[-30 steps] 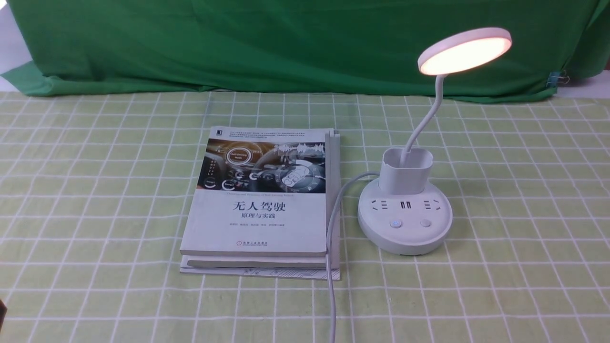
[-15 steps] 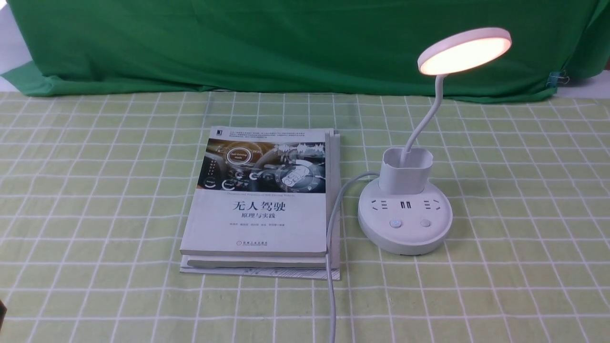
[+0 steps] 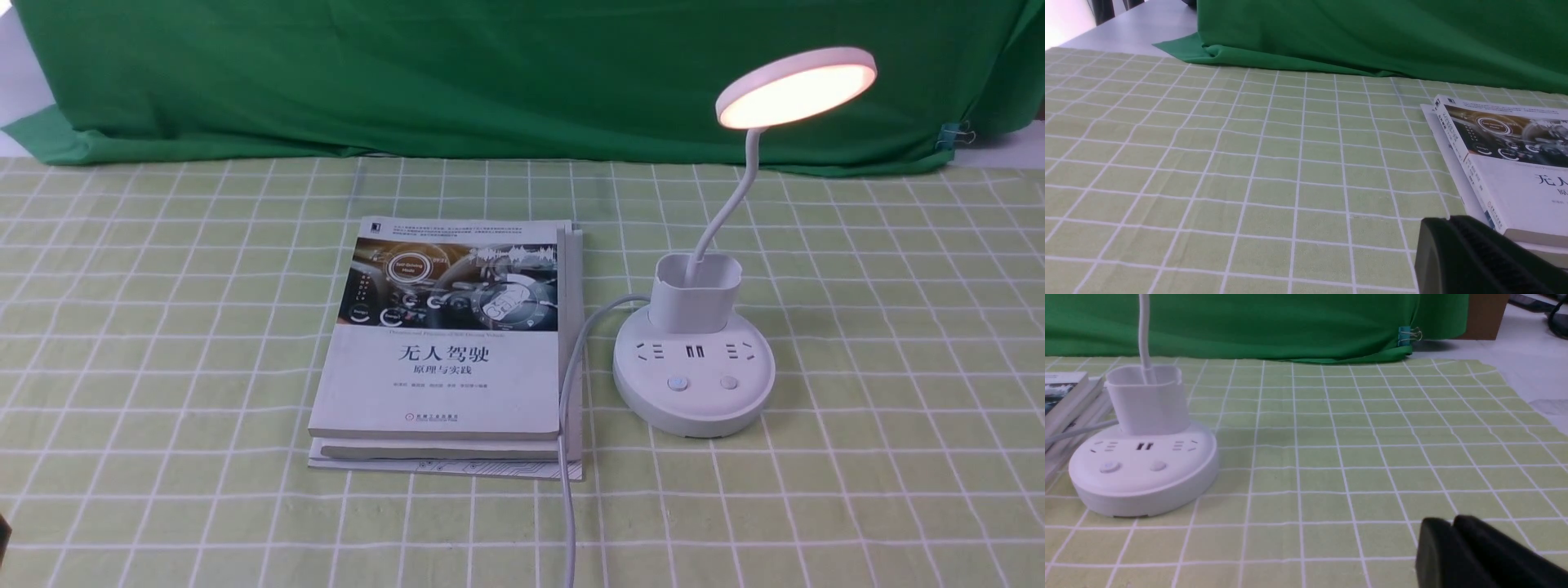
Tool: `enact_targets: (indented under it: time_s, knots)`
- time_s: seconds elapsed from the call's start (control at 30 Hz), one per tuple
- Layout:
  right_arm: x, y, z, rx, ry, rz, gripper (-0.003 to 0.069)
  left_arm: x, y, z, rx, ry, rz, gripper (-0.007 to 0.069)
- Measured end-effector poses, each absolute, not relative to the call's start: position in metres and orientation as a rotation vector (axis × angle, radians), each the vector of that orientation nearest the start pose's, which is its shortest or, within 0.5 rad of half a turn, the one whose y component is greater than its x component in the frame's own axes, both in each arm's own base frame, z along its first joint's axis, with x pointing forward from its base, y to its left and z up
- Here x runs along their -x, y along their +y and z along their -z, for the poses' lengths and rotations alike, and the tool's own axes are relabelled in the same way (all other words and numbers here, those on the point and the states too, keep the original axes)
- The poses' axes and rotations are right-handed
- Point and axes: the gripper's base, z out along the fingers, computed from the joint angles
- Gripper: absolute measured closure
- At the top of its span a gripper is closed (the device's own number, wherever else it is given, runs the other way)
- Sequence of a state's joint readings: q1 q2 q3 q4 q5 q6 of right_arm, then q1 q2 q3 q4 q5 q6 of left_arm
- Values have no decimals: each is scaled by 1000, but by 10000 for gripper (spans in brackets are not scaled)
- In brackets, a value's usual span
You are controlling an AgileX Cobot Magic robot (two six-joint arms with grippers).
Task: Turn on the table lamp on the green coffee tablecloth with your hand.
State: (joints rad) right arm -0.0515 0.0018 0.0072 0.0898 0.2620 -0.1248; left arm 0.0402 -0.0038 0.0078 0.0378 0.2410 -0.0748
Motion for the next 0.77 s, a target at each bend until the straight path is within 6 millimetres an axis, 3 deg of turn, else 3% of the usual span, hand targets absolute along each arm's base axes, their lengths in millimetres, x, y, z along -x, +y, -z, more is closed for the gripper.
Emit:
enact_targets:
  time_s: [0.77]
  knots:
    - [-55,-1,-187,6,1753,47,516,-55,3,-189,74,1727,-9,622]
